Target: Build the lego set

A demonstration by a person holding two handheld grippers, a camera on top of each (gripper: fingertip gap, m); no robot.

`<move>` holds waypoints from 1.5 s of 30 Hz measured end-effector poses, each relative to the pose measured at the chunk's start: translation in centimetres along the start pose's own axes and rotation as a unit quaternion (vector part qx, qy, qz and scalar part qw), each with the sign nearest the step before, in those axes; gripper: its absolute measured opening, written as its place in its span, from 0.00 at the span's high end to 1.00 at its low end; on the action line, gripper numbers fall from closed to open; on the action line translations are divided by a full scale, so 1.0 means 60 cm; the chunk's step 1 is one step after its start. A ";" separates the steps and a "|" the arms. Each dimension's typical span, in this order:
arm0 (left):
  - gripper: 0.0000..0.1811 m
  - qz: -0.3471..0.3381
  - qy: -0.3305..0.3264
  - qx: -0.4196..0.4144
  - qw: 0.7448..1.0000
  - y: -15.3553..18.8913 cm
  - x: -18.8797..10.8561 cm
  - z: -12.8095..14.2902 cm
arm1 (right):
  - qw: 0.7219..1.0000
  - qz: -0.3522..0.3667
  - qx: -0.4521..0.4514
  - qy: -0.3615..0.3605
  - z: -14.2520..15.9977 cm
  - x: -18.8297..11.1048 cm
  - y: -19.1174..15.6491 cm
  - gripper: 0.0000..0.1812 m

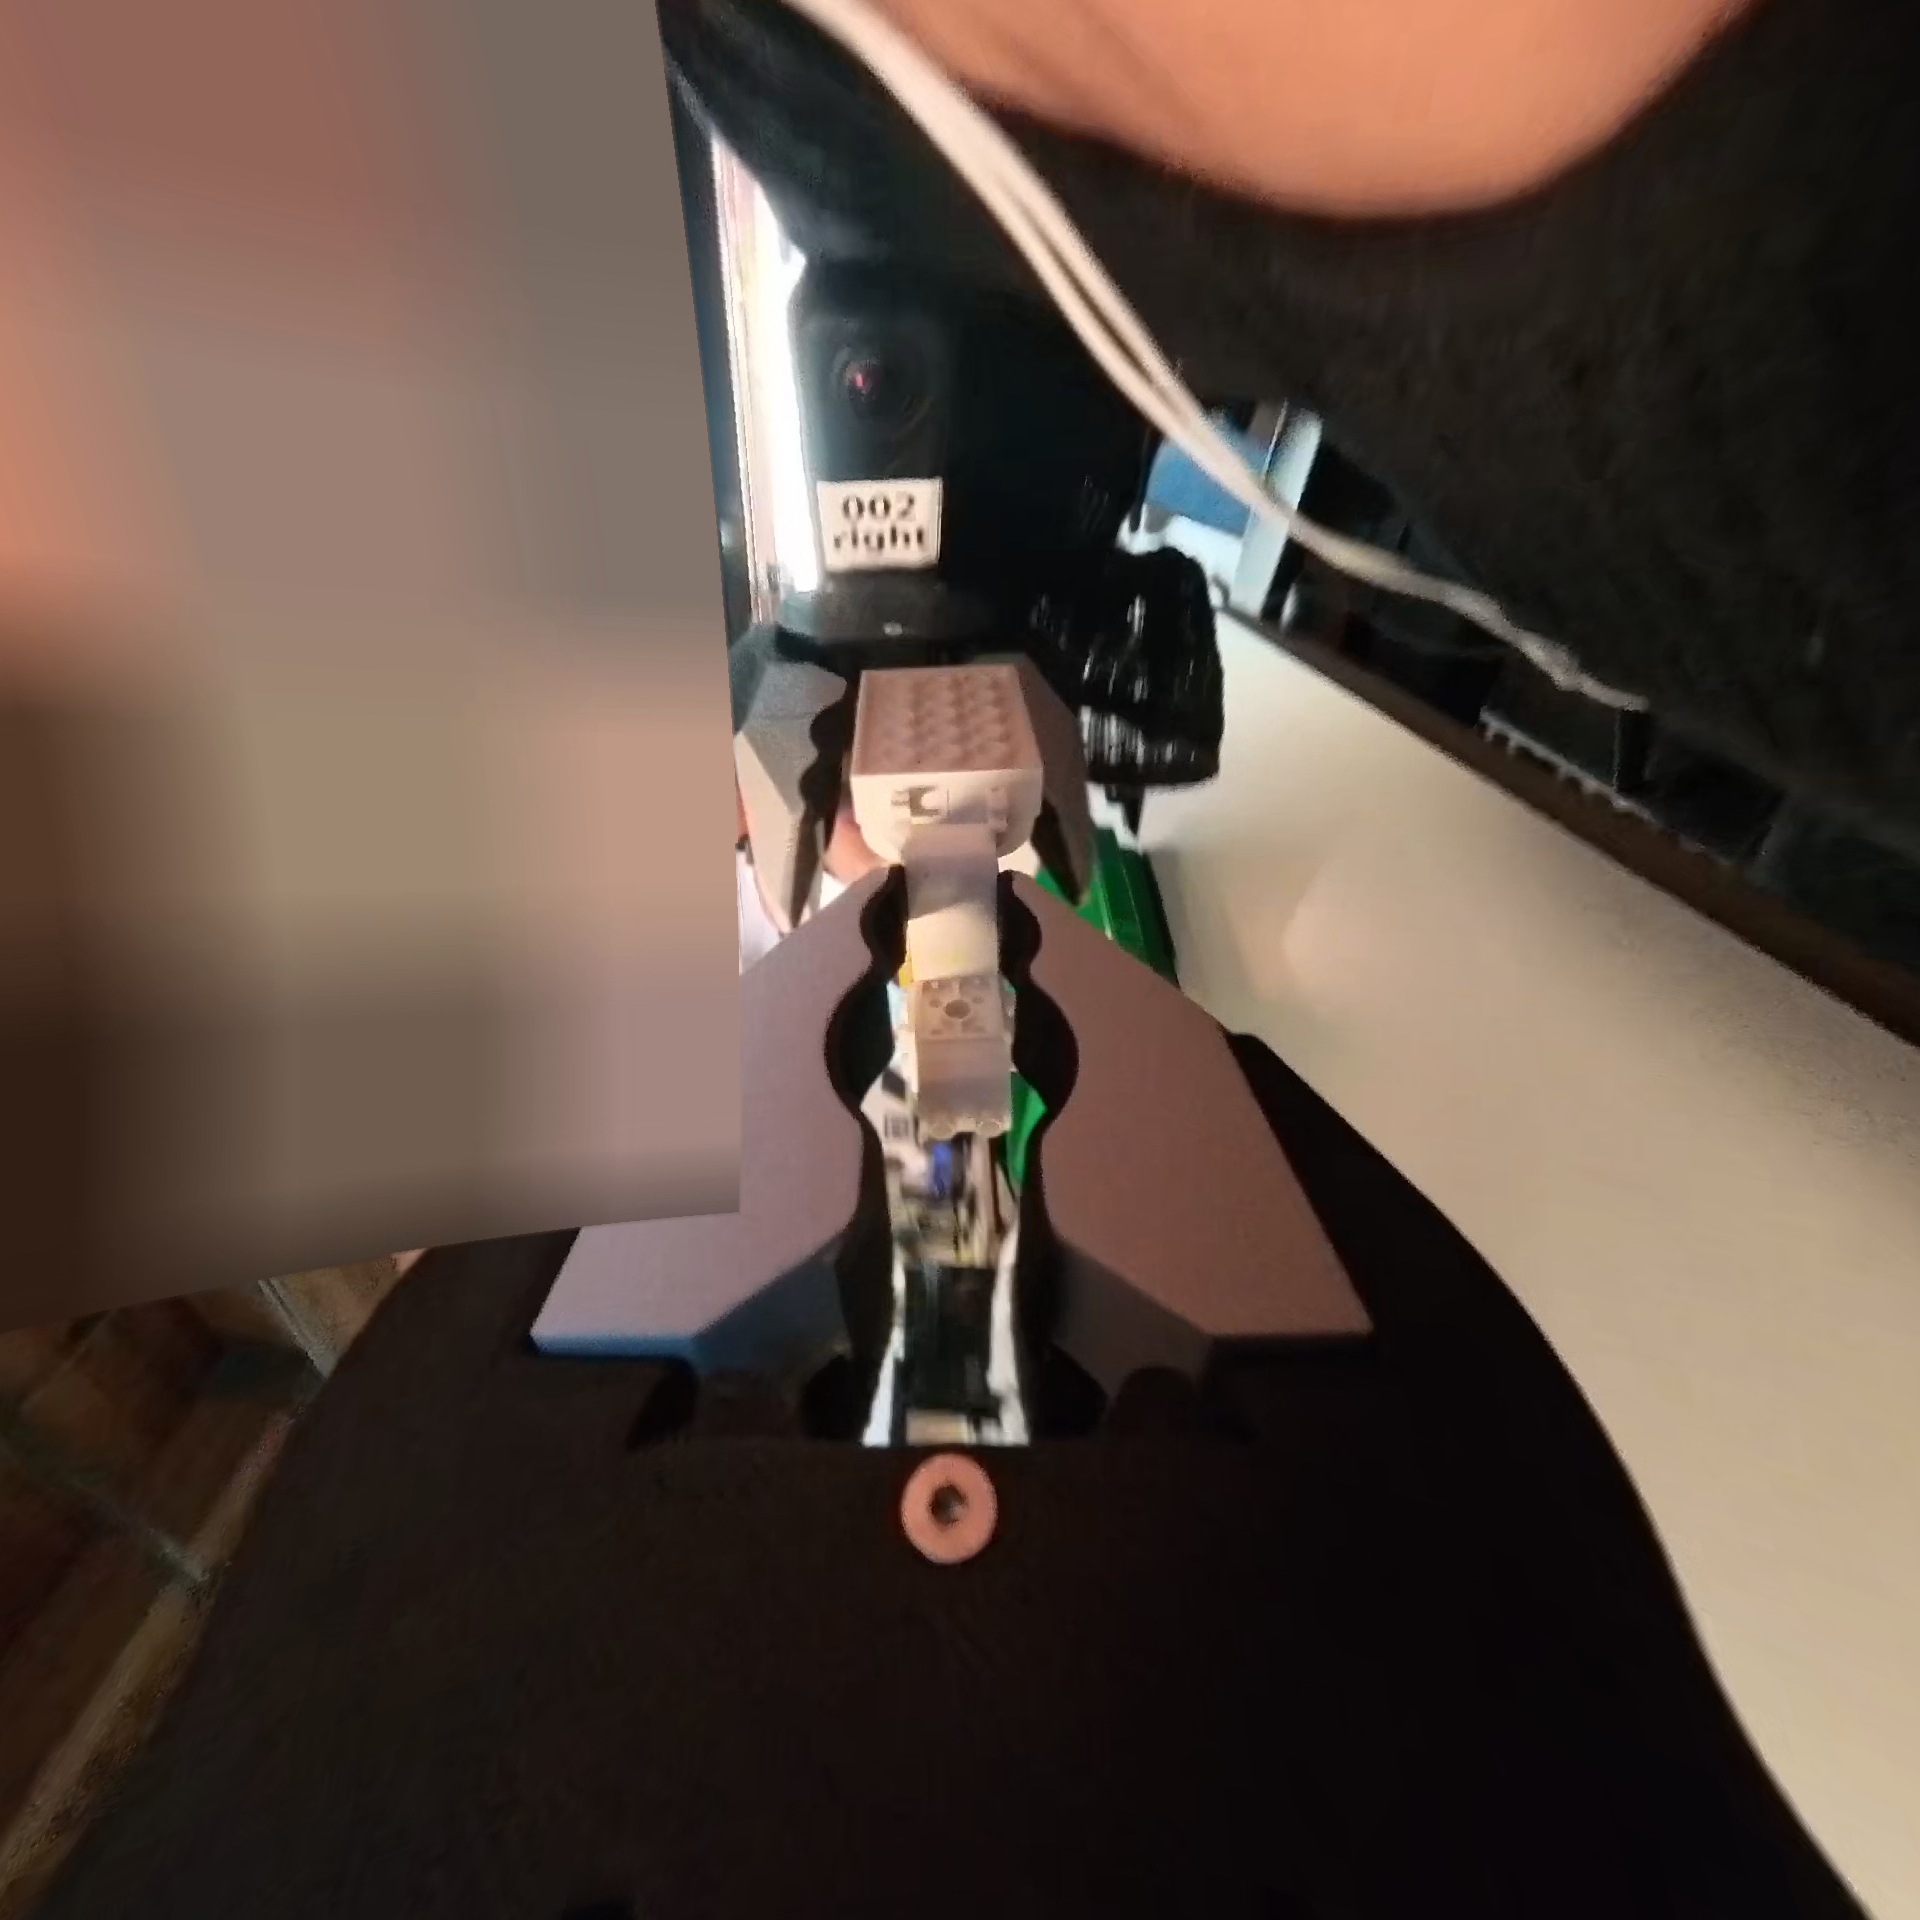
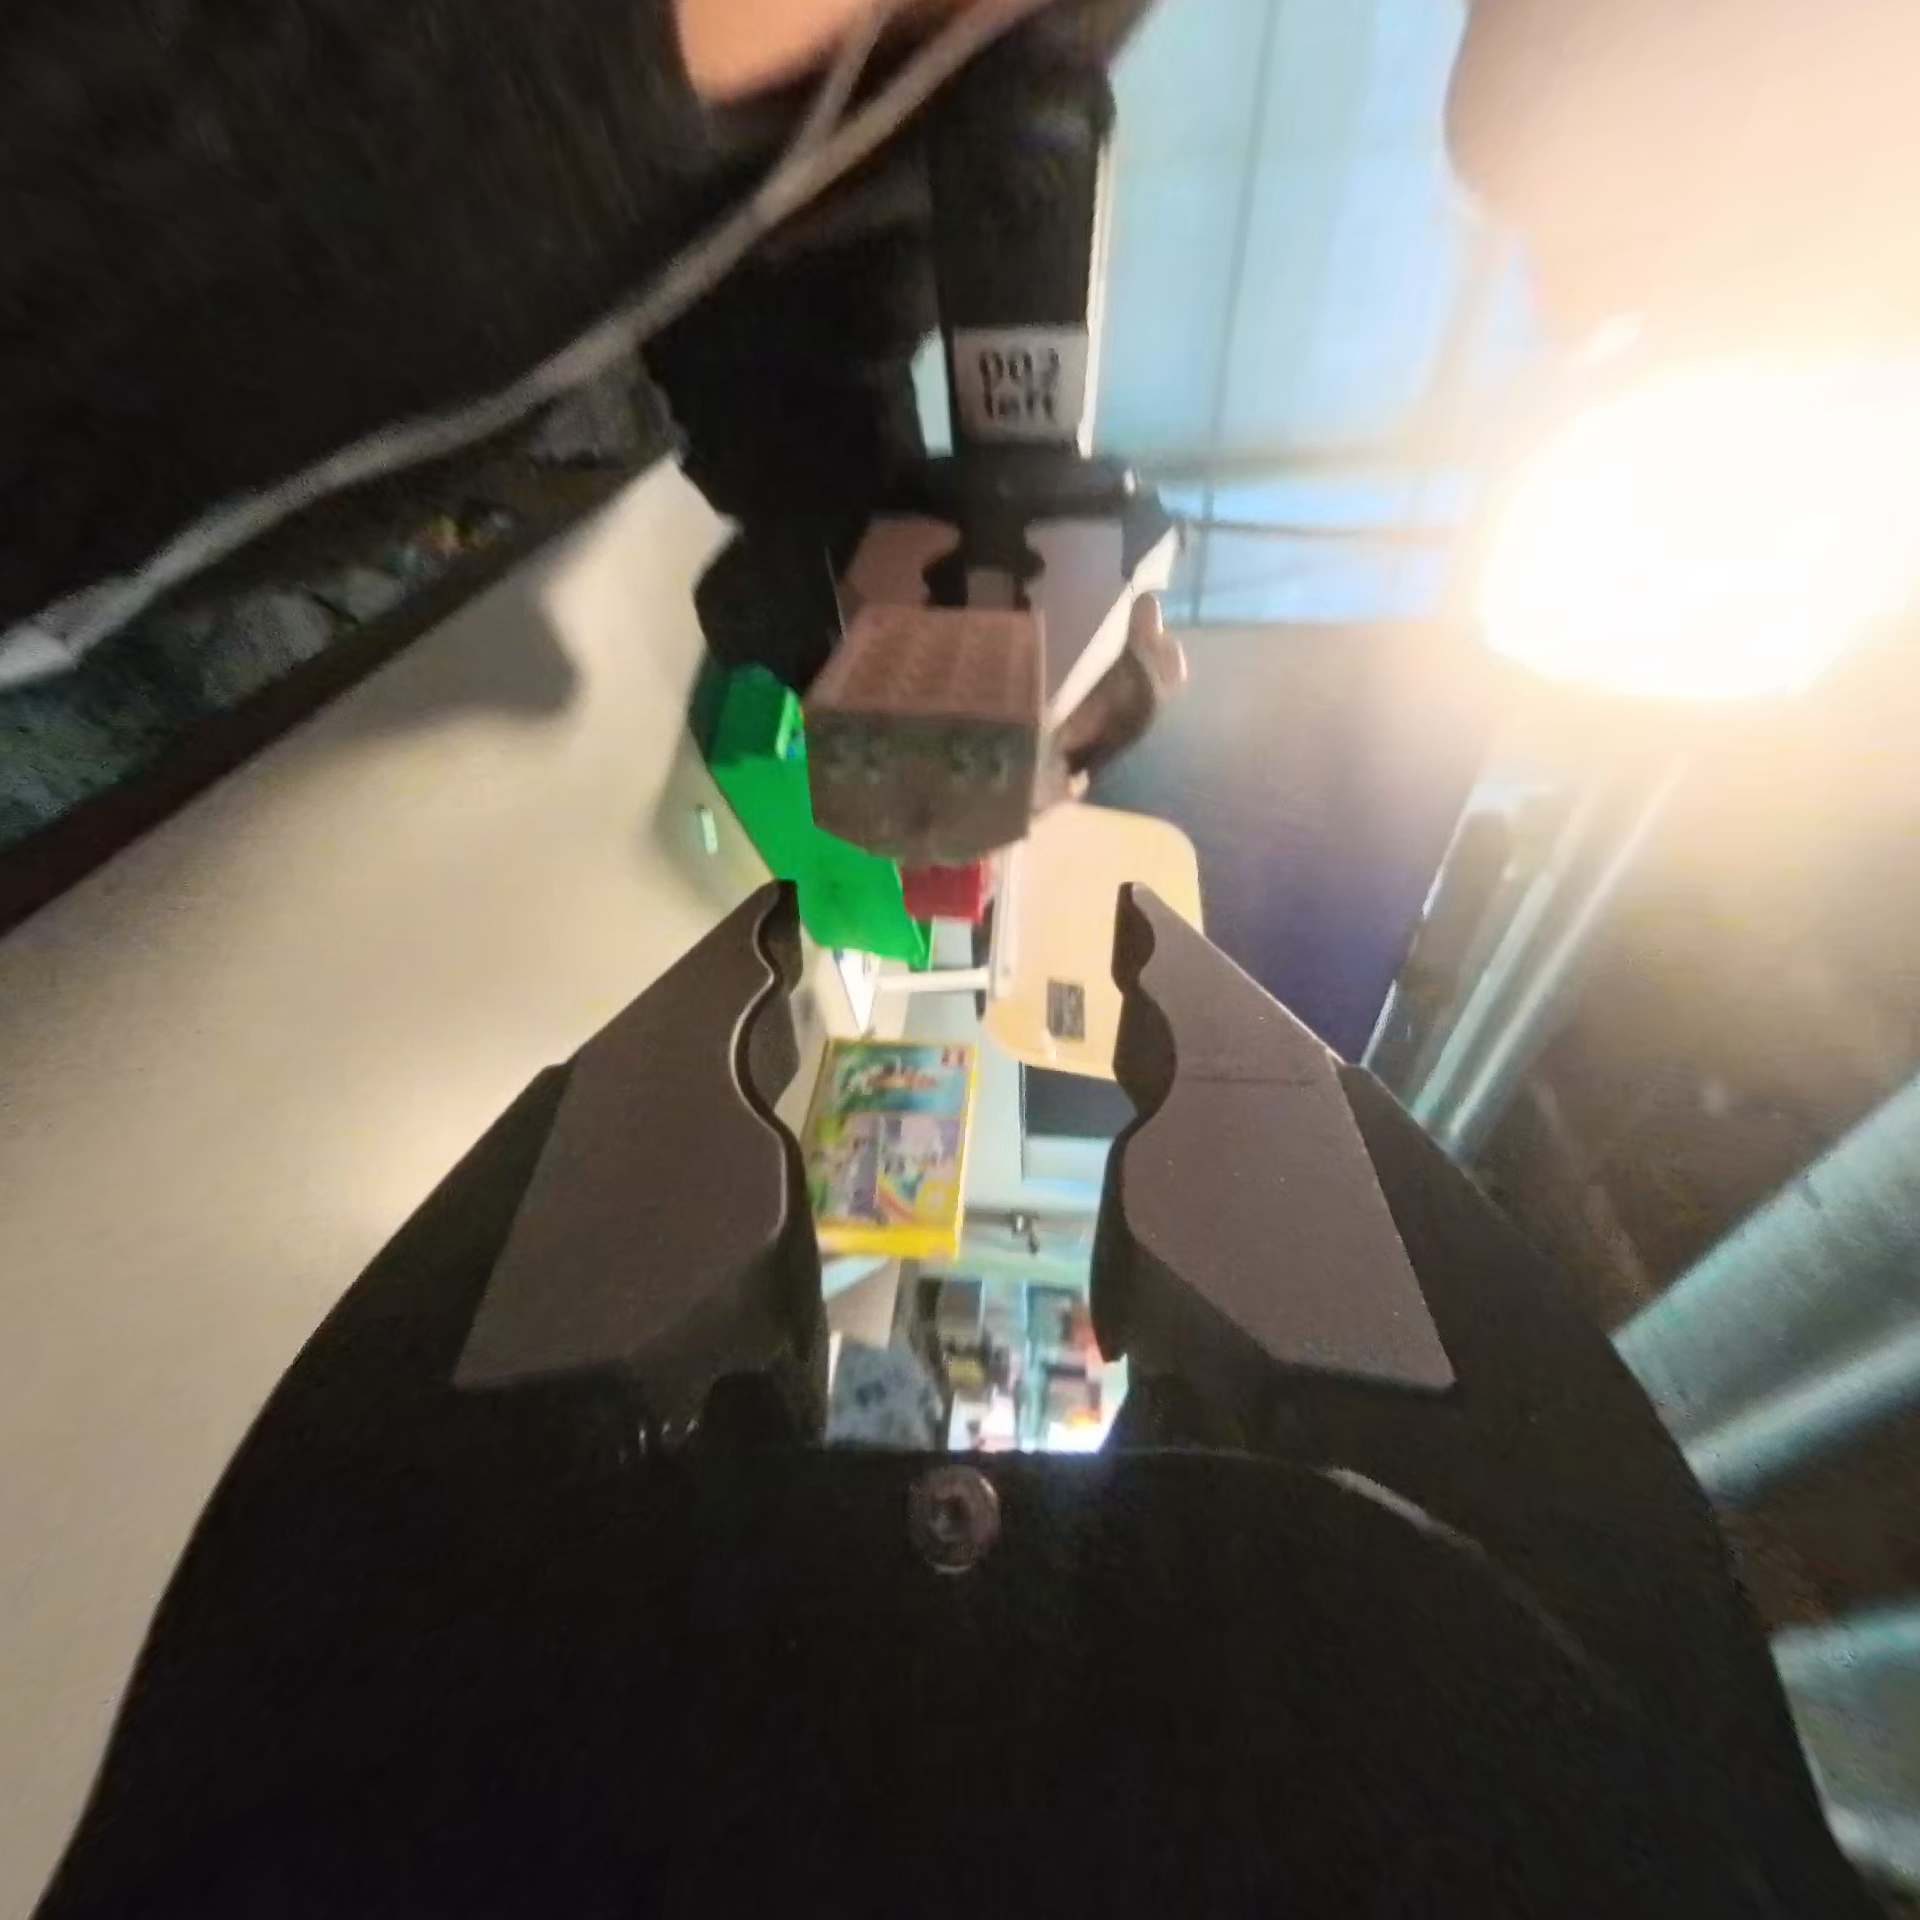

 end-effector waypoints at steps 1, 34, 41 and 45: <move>0.91 -0.001 -0.015 -0.005 1.000 0.007 0.001 0.011 | 1.000 0.003 0.018 -0.020 0.021 -0.001 -0.003 0.67; 0.91 0.104 -0.262 -0.062 0.957 0.244 -0.022 0.258 | 0.809 0.076 0.447 -0.374 0.367 0.222 -0.131 0.83; 0.91 0.109 -0.263 -0.072 0.956 0.246 -0.029 0.261 | 0.689 0.150 0.590 -0.393 0.421 0.141 -0.117 0.70; 0.91 0.119 -0.254 -0.075 0.957 0.250 -0.033 0.254 | 0.562 0.109 0.726 -0.381 0.458 0.124 -0.144 0.67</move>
Point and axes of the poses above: each gripper's, where its closed fingertips meet, x out along the fingers, z out of its underside, y = z × x across the jaws, the point moved 5 cm from there along -x, back along the fingers, and after that the axes turned 14 degrees about -y, right-handed, at the moved point
